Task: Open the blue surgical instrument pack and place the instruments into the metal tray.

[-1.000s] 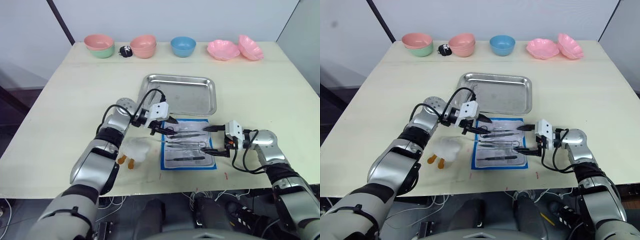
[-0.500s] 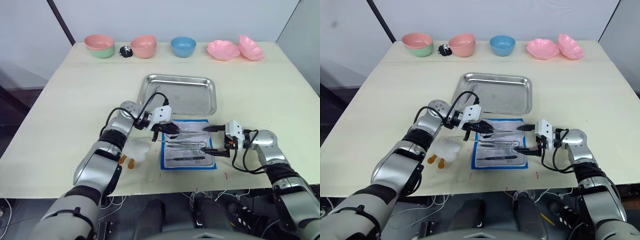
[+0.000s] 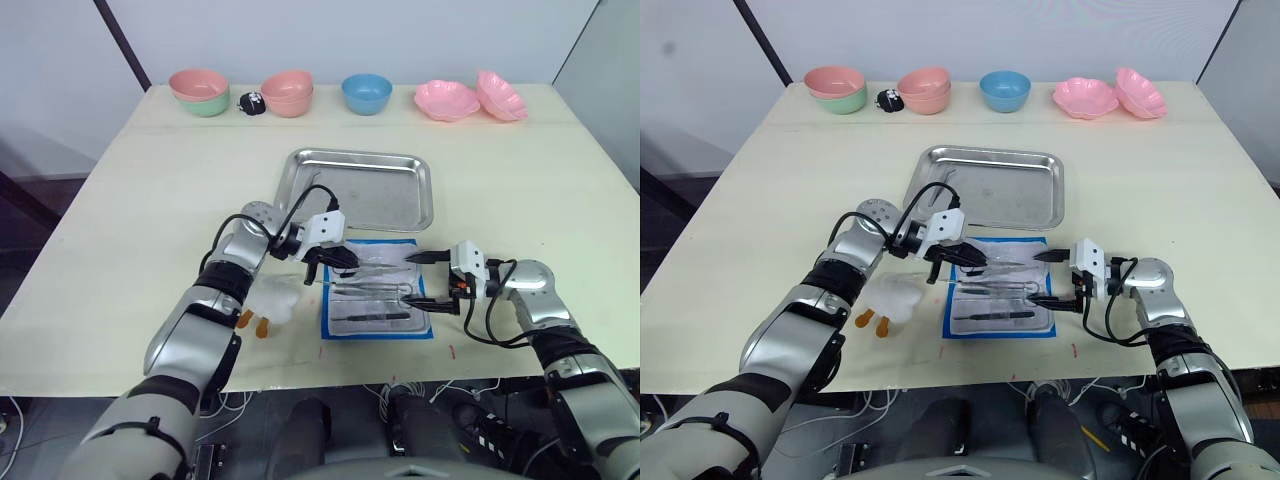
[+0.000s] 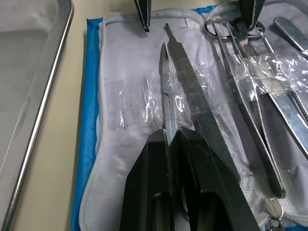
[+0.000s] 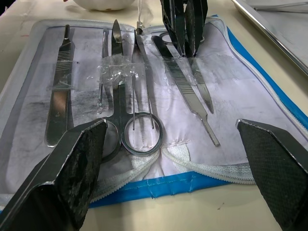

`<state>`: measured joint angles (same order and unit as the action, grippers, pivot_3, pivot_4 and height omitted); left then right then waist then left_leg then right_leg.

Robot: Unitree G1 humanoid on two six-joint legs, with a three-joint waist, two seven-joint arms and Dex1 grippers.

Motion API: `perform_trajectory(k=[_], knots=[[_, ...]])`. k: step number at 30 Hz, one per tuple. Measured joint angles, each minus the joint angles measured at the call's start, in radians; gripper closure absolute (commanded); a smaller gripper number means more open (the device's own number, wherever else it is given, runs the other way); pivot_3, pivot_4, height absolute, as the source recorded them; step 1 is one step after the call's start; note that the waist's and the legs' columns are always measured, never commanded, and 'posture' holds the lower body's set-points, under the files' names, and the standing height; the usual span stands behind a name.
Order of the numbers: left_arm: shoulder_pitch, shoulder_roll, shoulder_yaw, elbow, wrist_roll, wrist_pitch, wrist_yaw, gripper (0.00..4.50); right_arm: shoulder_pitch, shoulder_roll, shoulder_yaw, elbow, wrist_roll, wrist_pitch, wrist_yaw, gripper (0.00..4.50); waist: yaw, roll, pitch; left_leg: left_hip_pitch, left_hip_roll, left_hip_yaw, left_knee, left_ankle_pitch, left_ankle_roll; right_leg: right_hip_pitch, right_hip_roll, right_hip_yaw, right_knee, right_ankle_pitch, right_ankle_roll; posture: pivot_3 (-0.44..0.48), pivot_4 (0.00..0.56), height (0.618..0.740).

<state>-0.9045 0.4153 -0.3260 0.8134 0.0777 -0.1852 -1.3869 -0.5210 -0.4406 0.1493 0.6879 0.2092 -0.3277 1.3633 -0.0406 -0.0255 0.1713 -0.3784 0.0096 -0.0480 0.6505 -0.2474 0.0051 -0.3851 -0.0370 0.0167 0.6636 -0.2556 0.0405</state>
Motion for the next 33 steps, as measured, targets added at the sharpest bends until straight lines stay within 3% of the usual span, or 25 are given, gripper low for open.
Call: perform_trajectory(k=[17, 33], knots=[[-0.020, 0.040, -0.065, -0.280, 0.057, 0.356, -0.033, 4.44, 0.003, 0.004, 0.000, -0.001, 0.000, -0.001, -0.003, 0.00, -0.002, 0.000, 0.000, 0.000, 0.000, 0.000, 0.000, 0.000, 0.000, 0.001, 0.001, 0.000, 0.000, 0.000, 0.000, 0.000, 0.150, 0.740], [-0.020, 0.115, -0.076, -0.358, 0.054, 0.423, -0.065, 4.44, -0.001, 0.009, 0.000, 0.002, 0.000, -0.003, -0.005, 0.00, -0.004, 0.000, 0.000, 0.001, 0.001, -0.001, 0.000, 0.000, 0.000, 0.000, 0.002, 0.000, 0.000, 0.000, 0.000, 0.000, 0.150, 0.740]])
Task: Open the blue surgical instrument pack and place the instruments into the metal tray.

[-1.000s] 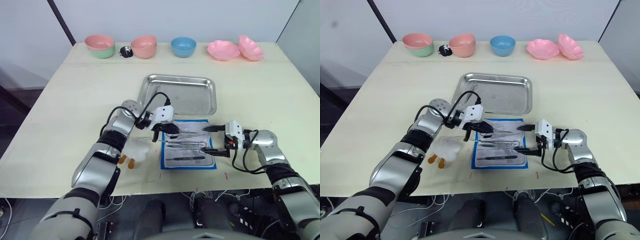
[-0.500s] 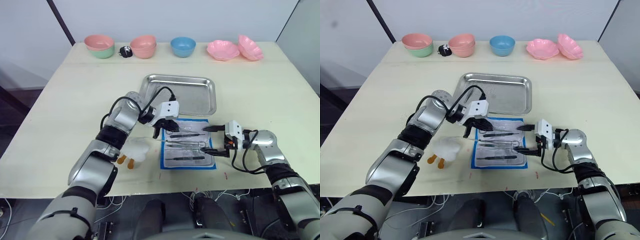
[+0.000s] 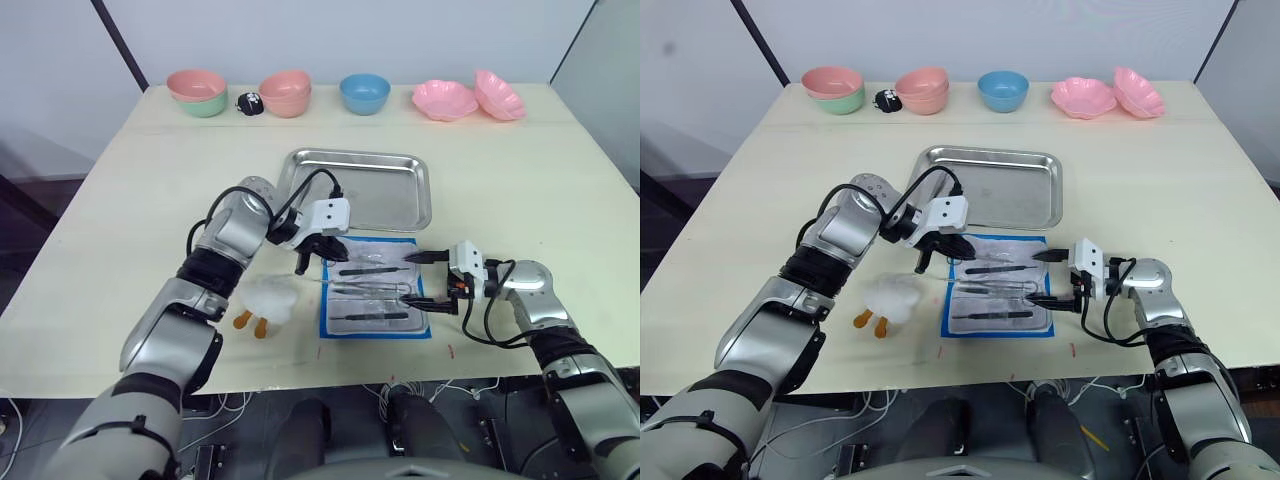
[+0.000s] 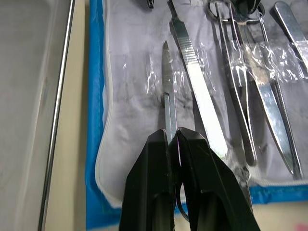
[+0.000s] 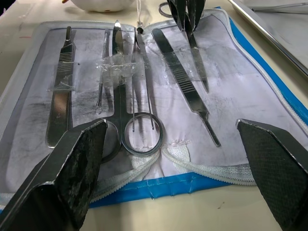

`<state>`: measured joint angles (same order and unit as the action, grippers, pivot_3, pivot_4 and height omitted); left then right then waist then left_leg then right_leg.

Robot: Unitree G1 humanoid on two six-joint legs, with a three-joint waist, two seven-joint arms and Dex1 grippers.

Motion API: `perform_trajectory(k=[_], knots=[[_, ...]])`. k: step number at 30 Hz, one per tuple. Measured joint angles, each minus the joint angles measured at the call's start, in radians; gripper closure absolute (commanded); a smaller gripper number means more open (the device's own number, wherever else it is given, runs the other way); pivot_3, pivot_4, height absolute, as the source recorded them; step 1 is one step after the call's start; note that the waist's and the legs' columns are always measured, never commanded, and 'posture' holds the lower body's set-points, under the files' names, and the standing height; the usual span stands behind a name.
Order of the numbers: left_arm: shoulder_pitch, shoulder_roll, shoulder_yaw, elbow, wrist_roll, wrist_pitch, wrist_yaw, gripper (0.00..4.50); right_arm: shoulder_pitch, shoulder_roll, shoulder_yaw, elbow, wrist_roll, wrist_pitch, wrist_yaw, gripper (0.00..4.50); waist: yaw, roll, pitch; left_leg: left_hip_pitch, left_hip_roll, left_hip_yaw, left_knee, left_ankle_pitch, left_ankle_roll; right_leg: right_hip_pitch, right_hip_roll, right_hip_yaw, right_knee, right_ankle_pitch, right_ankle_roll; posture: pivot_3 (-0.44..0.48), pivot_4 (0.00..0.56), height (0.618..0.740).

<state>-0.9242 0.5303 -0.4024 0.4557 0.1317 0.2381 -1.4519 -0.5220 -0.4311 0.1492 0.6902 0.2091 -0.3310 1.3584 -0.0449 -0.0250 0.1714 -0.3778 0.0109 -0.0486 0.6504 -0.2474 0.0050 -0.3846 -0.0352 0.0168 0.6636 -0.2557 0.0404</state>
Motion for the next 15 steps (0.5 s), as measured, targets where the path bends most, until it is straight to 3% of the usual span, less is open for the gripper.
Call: perform_trajectory(k=[15], knots=[[0.003, 0.111, 0.002, -0.027, -0.023, 0.024, -0.048, 4.44, -0.004, 0.006, 0.000, 0.006, 0.000, -0.002, -0.001, 0.00, -0.001, 0.000, 0.000, 0.000, 0.001, 0.000, 0.000, 0.000, 0.000, 0.000, 0.000, 0.001, 0.000, 0.000, 0.000, 0.000, 0.150, 0.740]])
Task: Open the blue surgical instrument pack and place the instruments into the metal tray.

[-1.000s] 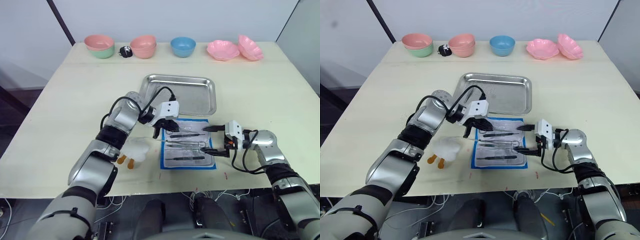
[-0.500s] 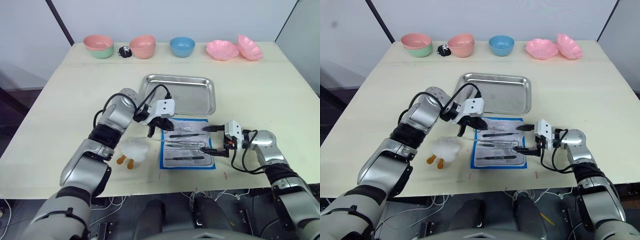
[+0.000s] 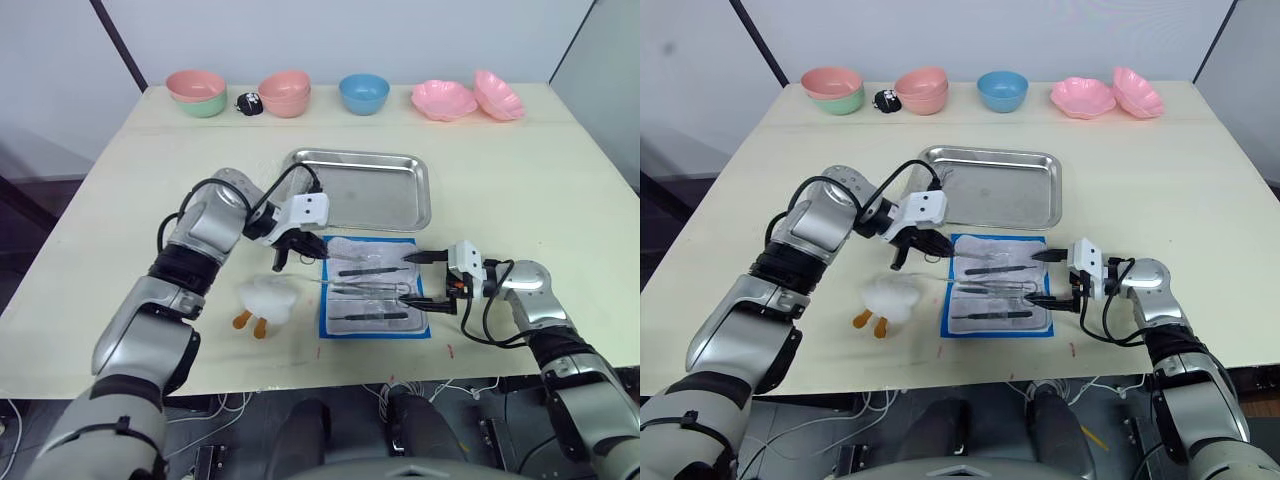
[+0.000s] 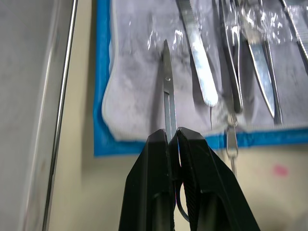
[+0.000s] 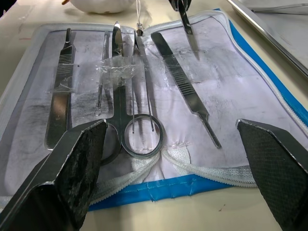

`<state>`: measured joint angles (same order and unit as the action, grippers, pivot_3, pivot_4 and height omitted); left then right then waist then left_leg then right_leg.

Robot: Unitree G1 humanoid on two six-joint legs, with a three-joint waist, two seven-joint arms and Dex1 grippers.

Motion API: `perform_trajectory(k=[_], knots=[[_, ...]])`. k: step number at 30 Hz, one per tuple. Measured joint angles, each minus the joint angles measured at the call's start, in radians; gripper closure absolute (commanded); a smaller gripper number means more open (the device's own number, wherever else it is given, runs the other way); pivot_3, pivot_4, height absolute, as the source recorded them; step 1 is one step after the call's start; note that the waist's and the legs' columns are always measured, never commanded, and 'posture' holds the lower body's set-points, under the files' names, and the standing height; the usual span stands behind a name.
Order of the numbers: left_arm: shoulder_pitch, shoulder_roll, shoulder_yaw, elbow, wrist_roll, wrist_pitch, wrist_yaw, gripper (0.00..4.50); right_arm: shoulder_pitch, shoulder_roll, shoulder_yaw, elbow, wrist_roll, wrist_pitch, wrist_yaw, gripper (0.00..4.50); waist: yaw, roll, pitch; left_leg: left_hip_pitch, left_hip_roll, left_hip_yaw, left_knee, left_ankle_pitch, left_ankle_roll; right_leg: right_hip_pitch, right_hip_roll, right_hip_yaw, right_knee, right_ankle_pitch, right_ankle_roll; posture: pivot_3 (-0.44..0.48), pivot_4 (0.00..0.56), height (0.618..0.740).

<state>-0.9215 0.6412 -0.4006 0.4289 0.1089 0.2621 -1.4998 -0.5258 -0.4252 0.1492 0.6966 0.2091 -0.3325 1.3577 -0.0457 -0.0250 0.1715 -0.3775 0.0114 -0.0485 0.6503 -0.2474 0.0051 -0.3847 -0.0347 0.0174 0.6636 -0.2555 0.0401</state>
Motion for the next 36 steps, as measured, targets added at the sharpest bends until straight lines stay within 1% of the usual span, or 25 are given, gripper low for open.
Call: perform_trajectory(k=[5, 8, 10, 12, 15, 17, 20, 24, 26, 29, 30, 31, 32, 34, 36], knots=[[0.003, 0.036, 0.016, -0.026, -0.035, 0.036, -0.021, 4.44, -0.003, 0.001, 0.000, 0.003, 0.000, -0.001, 0.000, 0.00, 0.000, 0.000, 0.000, 0.000, 0.000, 0.000, 0.000, 0.000, 0.000, 0.000, 0.000, 0.000, 0.000, 0.000, 0.000, 0.000, 0.150, 0.740], [0.017, 0.068, 0.021, -0.046, -0.055, 0.060, -0.041, 4.44, -0.004, 0.003, 0.000, 0.006, 0.000, -0.002, 0.000, 0.00, -0.001, 0.000, 0.000, 0.000, 0.000, 0.000, 0.000, 0.000, 0.000, 0.000, 0.000, 0.000, 0.000, 0.000, 0.000, 0.000, 0.150, 0.740], [0.028, 0.107, 0.034, -0.065, -0.073, 0.079, -0.053, 4.44, -0.005, 0.004, 0.000, 0.011, 0.000, -0.004, 0.000, 0.00, 0.000, 0.000, 0.000, 0.000, 0.001, 0.000, 0.000, 0.000, 0.000, 0.000, 0.000, 0.000, 0.000, 0.000, 0.000, 0.000, 0.150, 0.740], [0.028, 0.121, 0.042, -0.068, -0.084, 0.099, -0.054, 4.44, -0.010, 0.005, 0.000, 0.014, 0.000, -0.007, 0.001, 0.00, 0.000, 0.000, 0.000, 0.000, 0.001, 0.000, 0.000, 0.000, 0.000, 0.000, 0.000, 0.000, 0.000, 0.000, 0.000, 0.000, 0.150, 0.740], [0.027, 0.117, 0.081, -0.069, -0.124, 0.159, -0.043, 4.44, -0.012, 0.008, 0.000, 0.020, 0.000, -0.011, 0.001, 0.00, -0.001, 0.000, 0.000, 0.000, 0.001, 0.000, 0.000, 0.000, 0.000, 0.000, 0.001, 0.000, 0.000, 0.000, 0.000, 0.000, 0.150, 0.740], [0.026, 0.105, 0.124, -0.078, -0.152, 0.218, 0.000, 4.44, -0.012, 0.008, 0.000, 0.022, 0.000, -0.015, 0.001, 0.00, 0.000, 0.000, 0.000, 0.000, 0.001, -0.001, 0.000, 0.000, 0.000, 0.000, 0.001, 0.000, 0.000, 0.000, 0.000, 0.000, 0.150, 0.740], [0.028, 0.059, 0.193, -0.131, -0.193, 0.323, 0.109, 4.44, -0.013, 0.009, 0.000, 0.026, 0.000, -0.019, 0.002, 0.00, 0.000, 0.000, 0.000, 0.000, 0.001, -0.002, 0.000, 0.000, 0.000, 0.000, 0.000, 0.000, 0.000, 0.000, 0.000, 0.000, 0.150, 0.740], [0.042, 0.010, 0.239, -0.182, -0.214, 0.429, 0.246, 4.44, -0.014, 0.011, 0.000, 0.029, 0.000, -0.020, 0.005, 0.00, -0.001, 0.000, 0.000, 0.001, 0.001, -0.003, 0.000, 0.000, 0.000, 0.000, 0.000, 0.001, 0.001, 0.000, 0.000, 0.000, 0.150, 0.740], [0.049, -0.036, 0.278, -0.209, -0.223, 0.519, 0.355, 4.44, -0.016, 0.009, 0.000, 0.031, -0.001, -0.021, 0.007, 0.00, 0.001, 0.000, 0.000, 0.000, 0.001, -0.004, 0.000, 0.000, 0.000, 0.000, 0.000, 0.000, 0.000, 0.000, 0.000, 0.000, 0.150, 0.740], [0.070, -0.143, 0.335, -0.259, -0.228, 0.623, 0.550, 4.44, -0.020, 0.008, 0.000, 0.035, -0.001, -0.021, 0.009, 0.00, 0.002, -0.001, 0.000, 0.000, 0.001, -0.004, 0.001, 0.000, 0.000, 0.000, 0.000, 0.000, 0.001, 0.000, 0.000, 0.000, 0.150, 0.740], [0.071, -0.179, 0.348, -0.263, -0.224, 0.644, 0.617, 4.44, -0.021, 0.009, 0.001, 0.037, -0.001, -0.020, 0.009, 0.00, 0.002, -0.001, 0.000, 0.001, 0.001, -0.004, 0.001, 0.000, 0.000, 0.000, 0.000, 0.001, 0.001, 0.000, 0.000, 0.000, 0.150, 0.740], [0.071, -0.192, 0.350, -0.263, -0.219, 0.651, 0.649, 4.44, -0.021, 0.009, 0.002, 0.037, -0.001, -0.020, 0.009, 0.00, 0.001, -0.001, 0.000, 0.001, 0.001, -0.004, 0.000, 0.000, 0.000, 0.000, 0.000, 0.001, 0.001, 0.000, 0.000, 0.000, 0.150, 0.740], [0.071, -0.217, 0.356, -0.264, -0.208, 0.665, 0.724, 4.44, -0.021, 0.010, 0.003, 0.037, -0.001, -0.020, 0.010, 0.00, 0.000, -0.001, 0.000, 0.001, 0.001, -0.004, 0.000, 0.000, 0.000, 0.000, 0.000, 0.001, 0.001, 0.001, 0.000, 0.000, 0.150, 0.740], [0.074, -0.244, 0.365, -0.264, -0.192, 0.674, 0.823, 4.44, -0.022, 0.009, 0.003, 0.039, -0.001, -0.020, 0.012, 0.00, 0.001, -0.001, 0.000, 0.001, 0.001, -0.004, 0.000, 0.000, 0.000, 0.000, 0.000, 0.001, 0.001, 0.001, 0.000, 0.000, 0.150, 0.740], [0.075, -0.263, 0.373, -0.262, -0.180, 0.671, 0.893, 4.44, -0.024, 0.007, 0.003, 0.041, -0.001, -0.020, 0.012, 0.00, 0.002, -0.001, 0.000, 0.001, 0.000, -0.004, 0.000, 0.000, 0.000, 0.000, -0.001, 0.001, 0.001, 0.001, 0.000, 0.000, 0.150, 0.740]])
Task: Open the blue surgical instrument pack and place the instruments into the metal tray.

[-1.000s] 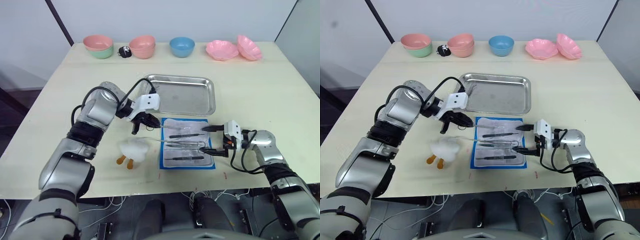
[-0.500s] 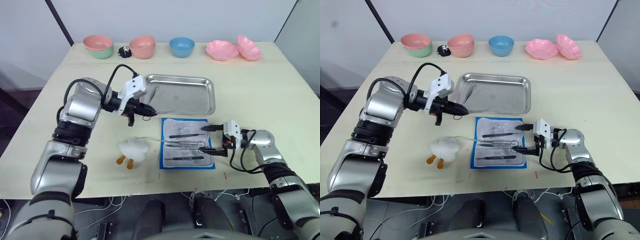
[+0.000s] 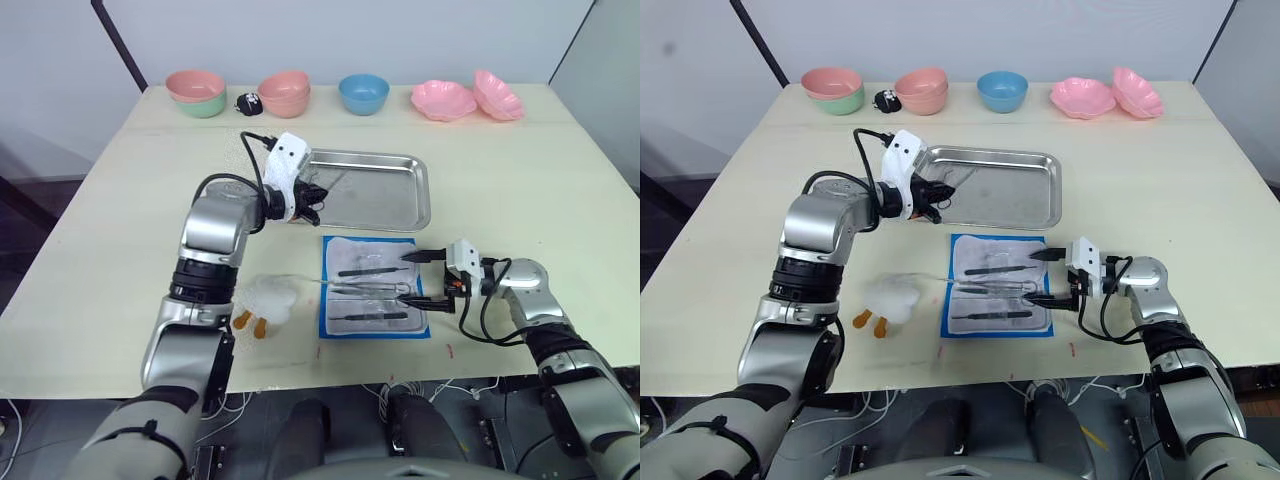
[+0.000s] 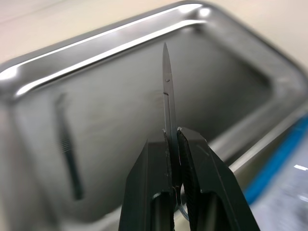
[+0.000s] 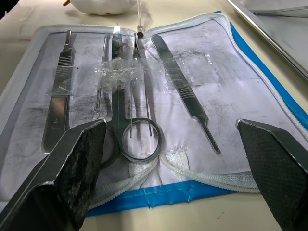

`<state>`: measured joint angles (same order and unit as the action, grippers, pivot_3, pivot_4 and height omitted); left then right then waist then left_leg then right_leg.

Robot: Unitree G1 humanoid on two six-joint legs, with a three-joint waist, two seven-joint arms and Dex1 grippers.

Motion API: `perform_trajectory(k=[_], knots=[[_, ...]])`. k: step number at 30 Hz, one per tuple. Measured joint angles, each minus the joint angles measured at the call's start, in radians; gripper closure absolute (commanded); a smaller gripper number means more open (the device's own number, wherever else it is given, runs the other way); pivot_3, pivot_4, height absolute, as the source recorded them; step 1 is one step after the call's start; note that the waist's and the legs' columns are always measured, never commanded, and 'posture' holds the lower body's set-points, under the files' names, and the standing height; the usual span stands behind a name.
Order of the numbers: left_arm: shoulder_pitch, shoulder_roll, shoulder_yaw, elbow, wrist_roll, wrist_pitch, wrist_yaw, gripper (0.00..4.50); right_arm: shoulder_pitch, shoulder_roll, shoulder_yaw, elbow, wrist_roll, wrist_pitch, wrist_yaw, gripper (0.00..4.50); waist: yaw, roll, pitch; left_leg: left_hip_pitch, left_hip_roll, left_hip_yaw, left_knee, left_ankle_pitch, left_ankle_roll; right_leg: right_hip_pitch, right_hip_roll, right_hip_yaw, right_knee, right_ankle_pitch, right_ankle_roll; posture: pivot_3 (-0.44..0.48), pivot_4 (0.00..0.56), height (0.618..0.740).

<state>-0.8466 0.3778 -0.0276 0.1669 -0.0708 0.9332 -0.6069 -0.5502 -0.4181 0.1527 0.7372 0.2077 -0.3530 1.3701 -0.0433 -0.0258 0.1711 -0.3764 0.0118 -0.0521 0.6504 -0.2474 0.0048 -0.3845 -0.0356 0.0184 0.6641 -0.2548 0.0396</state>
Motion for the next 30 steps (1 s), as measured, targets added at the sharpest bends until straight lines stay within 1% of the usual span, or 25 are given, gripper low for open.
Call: perform_trajectory(k=[1, 5, 8, 11, 16, 19, 25, 30], knots=[[0.000, -0.028, 0.011, 0.006, 0.017, -0.014, 0.064, 4.44, -0.003, -0.001, 0.000, 0.005, -0.001, 0.000, 0.003, 0.00, 0.002, 0.000, 0.000, 0.000, 0.000, 0.000, 0.000, 0.000, 0.000, 0.000, -0.001, 0.000, 0.000, 0.000, 0.000, 0.000, 0.150, 0.740], [-0.002, -0.111, 0.028, 0.079, 0.047, -0.086, 0.231, 4.44, -0.011, -0.001, 0.001, 0.012, -0.003, 0.000, 0.006, 0.00, 0.002, -0.001, -0.001, 0.000, -0.001, 0.000, 0.000, 0.000, 0.000, 0.000, -0.001, 0.000, 0.000, 0.001, -0.001, 0.000, 0.150, 0.740], [-0.019, -0.151, 0.028, 0.160, 0.061, -0.118, 0.313, 4.44, -0.012, -0.001, 0.004, 0.014, -0.003, -0.001, 0.006, 0.00, 0.002, -0.001, -0.001, 0.000, -0.001, 0.000, 0.000, 0.000, 0.000, 0.000, -0.001, -0.001, 0.000, 0.001, -0.001, 0.000, 0.150, 0.740], [-0.062, -0.175, 0.031, 0.271, 0.072, -0.193, 0.384, 4.44, -0.013, -0.001, 0.005, 0.017, -0.004, -0.002, 0.007, 0.00, 0.002, -0.001, -0.001, 0.000, -0.001, 0.000, 0.000, 0.000, 0.000, 0.000, -0.001, -0.001, 0.000, 0.001, -0.001, 0.000, 0.150, 0.740], [-0.129, -0.193, 0.049, 0.460, 0.070, -0.318, 0.425, 4.44, -0.017, 0.000, 0.006, 0.019, -0.004, -0.002, 0.007, 0.00, 0.001, -0.001, -0.001, 0.000, -0.001, 0.000, 0.000, 0.000, 0.000, 0.000, -0.001, -0.001, 0.000, 0.001, -0.001, 0.000, 0.150, 0.740], [-0.143, -0.202, 0.058, 0.551, 0.067, -0.368, 0.431, 4.44, -0.016, 0.000, 0.006, 0.019, -0.004, -0.002, 0.007, 0.00, 0.001, -0.001, -0.001, 0.000, -0.001, 0.000, 0.000, 0.000, 0.000, 0.000, -0.001, -0.001, 0.000, 0.001, -0.001, 0.000, 0.150, 0.740], [-0.146, -0.220, 0.060, 0.626, 0.068, -0.416, 0.456, 4.44, -0.015, 0.000, 0.006, 0.019, -0.004, -0.003, 0.007, 0.00, 0.001, -0.001, -0.001, 0.000, -0.001, 0.000, 0.000, 0.000, 0.000, 0.000, -0.001, -0.001, 0.000, 0.001, -0.001, 0.000, 0.150, 0.740], [-0.146, -0.220, 0.058, 0.629, 0.070, -0.421, 0.460, 4.44, -0.015, 0.000, 0.006, 0.019, -0.004, -0.003, 0.006, 0.00, 0.001, -0.001, -0.001, 0.000, -0.001, 0.000, 0.000, 0.000, 0.000, 0.000, -0.001, -0.001, 0.000, 0.001, -0.001, 0.000, 0.150, 0.740]])
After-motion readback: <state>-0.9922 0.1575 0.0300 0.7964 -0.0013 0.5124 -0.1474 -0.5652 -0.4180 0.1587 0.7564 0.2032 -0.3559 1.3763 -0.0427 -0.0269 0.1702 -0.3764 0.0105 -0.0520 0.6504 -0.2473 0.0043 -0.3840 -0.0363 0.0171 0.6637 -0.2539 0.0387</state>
